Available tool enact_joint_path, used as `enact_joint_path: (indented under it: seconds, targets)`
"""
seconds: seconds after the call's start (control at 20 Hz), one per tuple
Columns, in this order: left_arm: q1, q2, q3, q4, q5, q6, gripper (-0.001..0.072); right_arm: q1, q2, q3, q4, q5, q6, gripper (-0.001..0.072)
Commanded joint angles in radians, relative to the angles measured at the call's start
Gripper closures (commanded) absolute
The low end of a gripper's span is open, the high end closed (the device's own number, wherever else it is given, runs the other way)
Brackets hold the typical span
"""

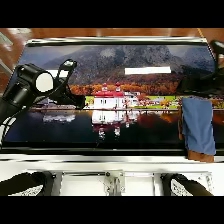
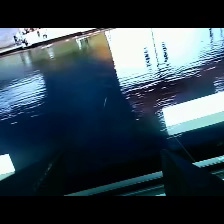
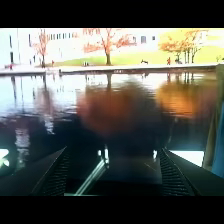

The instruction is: Fold the shirts.

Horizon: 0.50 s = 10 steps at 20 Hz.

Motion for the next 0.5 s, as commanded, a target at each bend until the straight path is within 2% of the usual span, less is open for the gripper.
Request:
enact_joint_path:
  seconds: [0.0,0.45]
  targets:
    - [-0.008,-0.021,0.013,0.026,-0.045,-0.024,0.0053,0.07,-0.034,0.001,-0.03,-0.01,0.003,0.0047]
    - [-0.008,-0.021,0.013,0.008,-0.051,-0.033,0.0053,0.071,-0.034,0.001,-0.03,-0.029,0.003,0.0047]
